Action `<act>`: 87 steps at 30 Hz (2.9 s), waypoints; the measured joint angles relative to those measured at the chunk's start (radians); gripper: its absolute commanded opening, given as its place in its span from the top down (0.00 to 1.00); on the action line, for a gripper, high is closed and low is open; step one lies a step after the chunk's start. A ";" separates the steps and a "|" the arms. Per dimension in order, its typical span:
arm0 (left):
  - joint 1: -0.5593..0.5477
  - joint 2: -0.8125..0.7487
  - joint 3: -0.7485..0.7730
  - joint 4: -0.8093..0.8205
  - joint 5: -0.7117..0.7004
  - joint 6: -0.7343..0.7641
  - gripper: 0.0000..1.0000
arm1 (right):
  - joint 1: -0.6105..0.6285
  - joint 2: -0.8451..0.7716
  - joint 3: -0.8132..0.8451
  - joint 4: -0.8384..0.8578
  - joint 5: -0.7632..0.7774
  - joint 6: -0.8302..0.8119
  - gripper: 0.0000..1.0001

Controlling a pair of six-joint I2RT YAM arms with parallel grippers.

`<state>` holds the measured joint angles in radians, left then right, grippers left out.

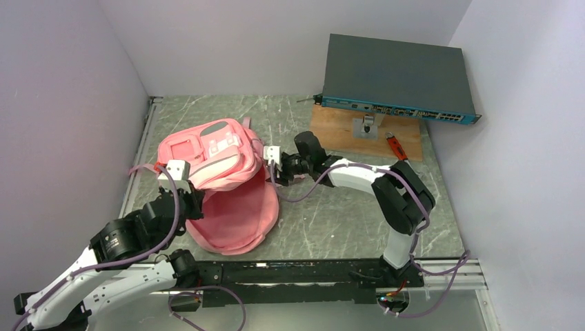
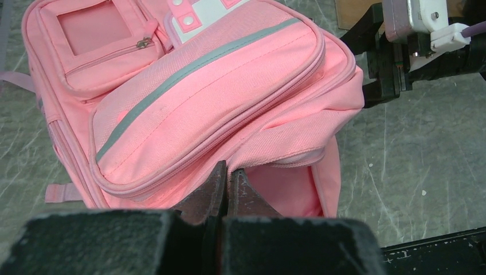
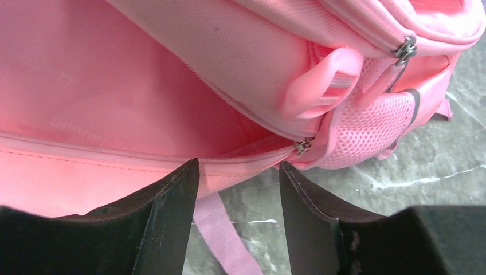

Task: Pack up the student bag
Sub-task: Zip the student bag at the center of the board.

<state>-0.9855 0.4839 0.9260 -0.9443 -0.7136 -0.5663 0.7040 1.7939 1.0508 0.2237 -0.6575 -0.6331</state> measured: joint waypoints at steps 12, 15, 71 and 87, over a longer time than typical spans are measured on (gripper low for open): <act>0.000 -0.016 0.000 -0.011 -0.005 0.001 1.00 | -0.025 0.119 0.151 -0.122 -0.107 -0.116 0.44; 0.000 -0.021 0.000 -0.013 -0.006 0.000 1.00 | -0.036 0.138 0.180 -0.150 -0.144 -0.115 0.42; 0.000 -0.036 0.000 -0.003 -0.006 0.009 1.00 | -0.040 0.217 0.299 -0.241 -0.155 -0.114 0.55; 0.000 -0.014 -0.052 0.002 0.018 0.001 1.00 | -0.063 0.213 0.221 -0.228 -0.231 -0.088 0.69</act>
<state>-0.9855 0.4694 0.8742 -0.9428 -0.6956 -0.5655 0.6411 2.0071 1.2716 -0.0040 -0.8886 -0.7208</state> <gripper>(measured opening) 0.022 0.276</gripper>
